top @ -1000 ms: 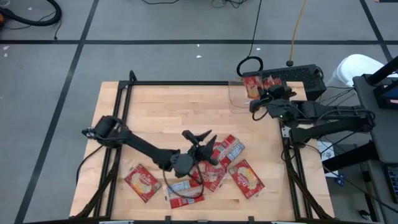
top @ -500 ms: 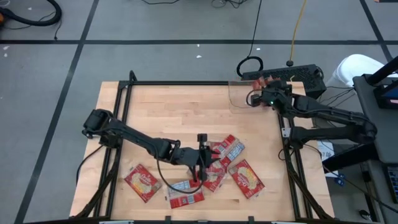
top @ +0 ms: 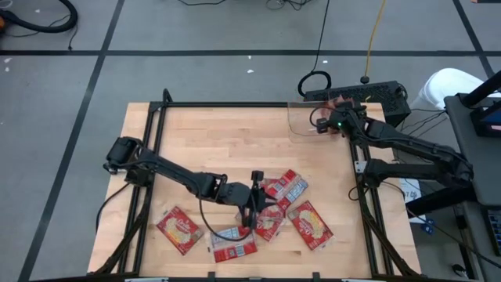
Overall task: Sort popcorn bags into baskets
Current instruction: Put the red popcorn bag into the transparent bin
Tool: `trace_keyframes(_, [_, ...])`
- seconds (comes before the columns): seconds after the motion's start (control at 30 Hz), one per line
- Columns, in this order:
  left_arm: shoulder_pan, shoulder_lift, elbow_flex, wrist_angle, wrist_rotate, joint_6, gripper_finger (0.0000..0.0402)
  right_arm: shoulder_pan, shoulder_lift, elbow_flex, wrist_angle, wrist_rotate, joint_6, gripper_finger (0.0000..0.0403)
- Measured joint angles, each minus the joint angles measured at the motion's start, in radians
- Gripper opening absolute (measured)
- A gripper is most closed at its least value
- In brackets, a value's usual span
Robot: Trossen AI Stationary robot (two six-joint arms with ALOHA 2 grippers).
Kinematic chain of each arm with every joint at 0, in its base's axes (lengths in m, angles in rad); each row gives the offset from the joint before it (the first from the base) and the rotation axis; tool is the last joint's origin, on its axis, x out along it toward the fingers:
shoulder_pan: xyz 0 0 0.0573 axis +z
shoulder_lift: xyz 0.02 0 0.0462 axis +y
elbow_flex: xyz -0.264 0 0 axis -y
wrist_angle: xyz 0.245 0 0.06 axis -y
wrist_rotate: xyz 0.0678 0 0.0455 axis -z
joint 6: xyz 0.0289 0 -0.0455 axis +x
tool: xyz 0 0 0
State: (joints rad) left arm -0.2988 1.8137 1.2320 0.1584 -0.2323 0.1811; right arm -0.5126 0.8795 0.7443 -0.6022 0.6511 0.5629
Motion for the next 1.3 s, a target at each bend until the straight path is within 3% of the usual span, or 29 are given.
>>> trace_keyframes(1.13, [0.009,0.000,0.000,0.003,0.001,-0.027,0.0056,-0.070,0.064,-0.021,-0.016,-0.024,0.104,0.0000])
trace_keyframes(1.3, [0.009,0.000,0.000,0.003,0.001,-0.029,0.0056,-0.071,0.064,-0.021,-0.020,-0.021,0.107,0.0019])
